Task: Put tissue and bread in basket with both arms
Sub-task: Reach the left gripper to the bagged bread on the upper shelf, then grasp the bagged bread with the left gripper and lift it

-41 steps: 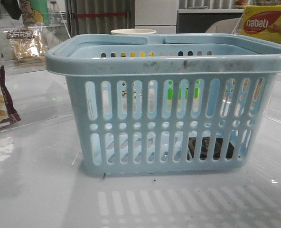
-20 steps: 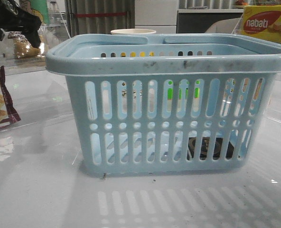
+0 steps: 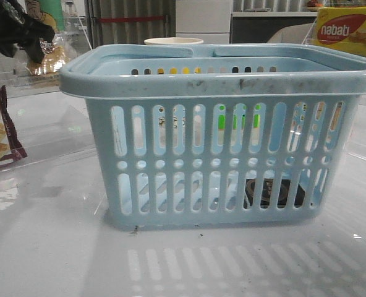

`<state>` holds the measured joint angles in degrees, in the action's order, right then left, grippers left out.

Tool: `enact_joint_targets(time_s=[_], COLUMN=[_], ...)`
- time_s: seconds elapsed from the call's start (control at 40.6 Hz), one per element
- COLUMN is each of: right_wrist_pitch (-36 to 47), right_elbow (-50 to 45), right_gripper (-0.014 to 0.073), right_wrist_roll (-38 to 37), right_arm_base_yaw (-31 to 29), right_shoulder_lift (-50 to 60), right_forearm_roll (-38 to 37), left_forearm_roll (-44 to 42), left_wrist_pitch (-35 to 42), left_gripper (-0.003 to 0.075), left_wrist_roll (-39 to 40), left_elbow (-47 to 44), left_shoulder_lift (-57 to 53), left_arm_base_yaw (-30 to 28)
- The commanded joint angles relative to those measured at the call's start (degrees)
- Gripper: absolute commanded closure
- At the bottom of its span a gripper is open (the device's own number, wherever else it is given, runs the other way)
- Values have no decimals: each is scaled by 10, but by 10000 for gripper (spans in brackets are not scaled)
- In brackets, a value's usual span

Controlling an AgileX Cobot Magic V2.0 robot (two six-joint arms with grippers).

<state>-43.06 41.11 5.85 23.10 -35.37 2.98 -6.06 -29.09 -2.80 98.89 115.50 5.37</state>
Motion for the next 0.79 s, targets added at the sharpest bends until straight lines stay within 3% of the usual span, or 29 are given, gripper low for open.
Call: enact_joint_targets(time_s=[0.0, 0.444, 0.764], right_wrist_pitch=[40, 40, 39], right_elbow=[15, 15, 15], right_gripper=[43, 43, 43], right_wrist_roll=[7, 7, 7], right_arm_base_yaw=[-1, -1, -1], right_shoulder_lift=[0, 0, 0], right_forearm_roll=[-5, -5, -5], left_forearm_roll=[0, 0, 0], left_wrist_pitch=[36, 14, -19], left_gripper=[445, 626, 629], left_wrist_roll=[0, 0, 0], left_elbow=[21, 25, 27], left_shoulder_lift=[-34, -44, -102], left_arm_base_yaw=[-1, -1, 0])
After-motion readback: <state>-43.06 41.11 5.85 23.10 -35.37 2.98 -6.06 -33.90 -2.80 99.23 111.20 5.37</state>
